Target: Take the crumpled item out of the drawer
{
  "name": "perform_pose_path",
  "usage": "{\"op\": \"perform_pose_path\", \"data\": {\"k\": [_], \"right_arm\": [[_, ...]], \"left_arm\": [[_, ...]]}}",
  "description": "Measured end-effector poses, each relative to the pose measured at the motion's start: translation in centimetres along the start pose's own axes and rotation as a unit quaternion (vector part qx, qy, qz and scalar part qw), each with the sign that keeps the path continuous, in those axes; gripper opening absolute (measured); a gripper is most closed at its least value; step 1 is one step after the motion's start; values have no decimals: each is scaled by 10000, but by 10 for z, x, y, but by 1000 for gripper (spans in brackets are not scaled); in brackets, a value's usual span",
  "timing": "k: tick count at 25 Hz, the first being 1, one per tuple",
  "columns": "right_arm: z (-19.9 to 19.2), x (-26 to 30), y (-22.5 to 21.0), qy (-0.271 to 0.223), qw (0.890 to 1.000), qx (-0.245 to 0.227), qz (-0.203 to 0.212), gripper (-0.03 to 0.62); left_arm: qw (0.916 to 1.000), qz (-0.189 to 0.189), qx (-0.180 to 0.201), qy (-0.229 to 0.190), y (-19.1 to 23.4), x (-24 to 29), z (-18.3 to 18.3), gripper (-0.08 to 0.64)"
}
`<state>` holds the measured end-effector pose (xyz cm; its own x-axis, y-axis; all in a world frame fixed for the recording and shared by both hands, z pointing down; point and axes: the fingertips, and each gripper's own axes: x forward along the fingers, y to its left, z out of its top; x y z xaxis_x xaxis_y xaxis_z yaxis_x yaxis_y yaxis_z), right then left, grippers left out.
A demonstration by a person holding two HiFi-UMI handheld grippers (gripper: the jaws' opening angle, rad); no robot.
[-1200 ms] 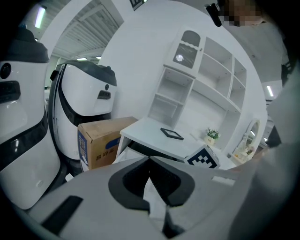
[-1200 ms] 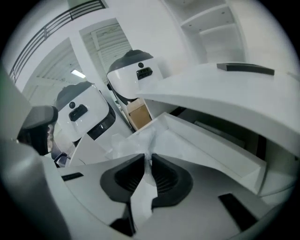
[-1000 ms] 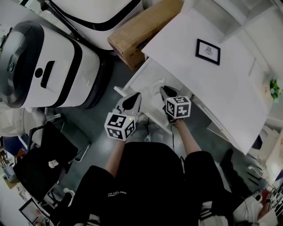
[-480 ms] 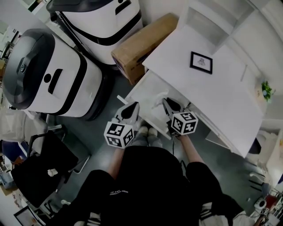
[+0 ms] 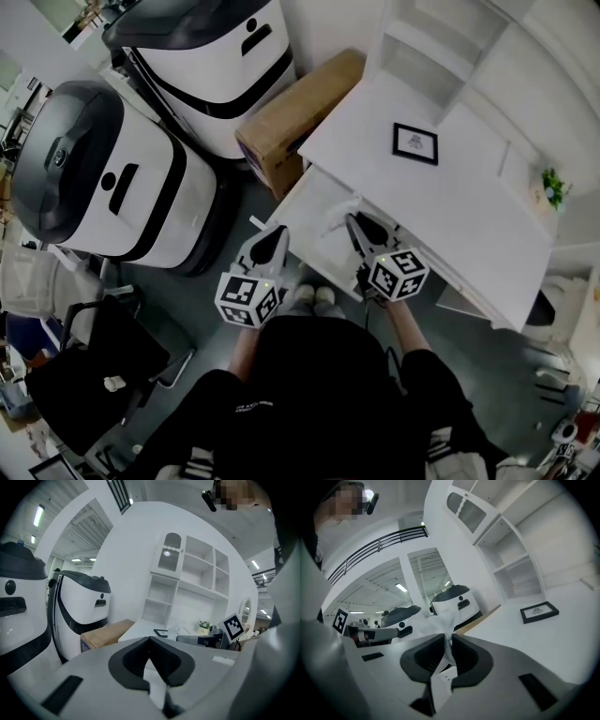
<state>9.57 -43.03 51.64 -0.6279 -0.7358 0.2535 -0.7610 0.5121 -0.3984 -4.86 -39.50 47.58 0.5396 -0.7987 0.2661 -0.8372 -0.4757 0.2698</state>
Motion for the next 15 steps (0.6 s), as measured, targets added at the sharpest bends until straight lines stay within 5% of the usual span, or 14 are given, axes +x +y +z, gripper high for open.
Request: {"op": "perform_pose_path", "data": {"k": [15], "right_arm": [[68,-38,19,-966,9945,-387,-79,37]], "left_arm": [[9964,215,257,-775,6,-24,58,-3]]}}
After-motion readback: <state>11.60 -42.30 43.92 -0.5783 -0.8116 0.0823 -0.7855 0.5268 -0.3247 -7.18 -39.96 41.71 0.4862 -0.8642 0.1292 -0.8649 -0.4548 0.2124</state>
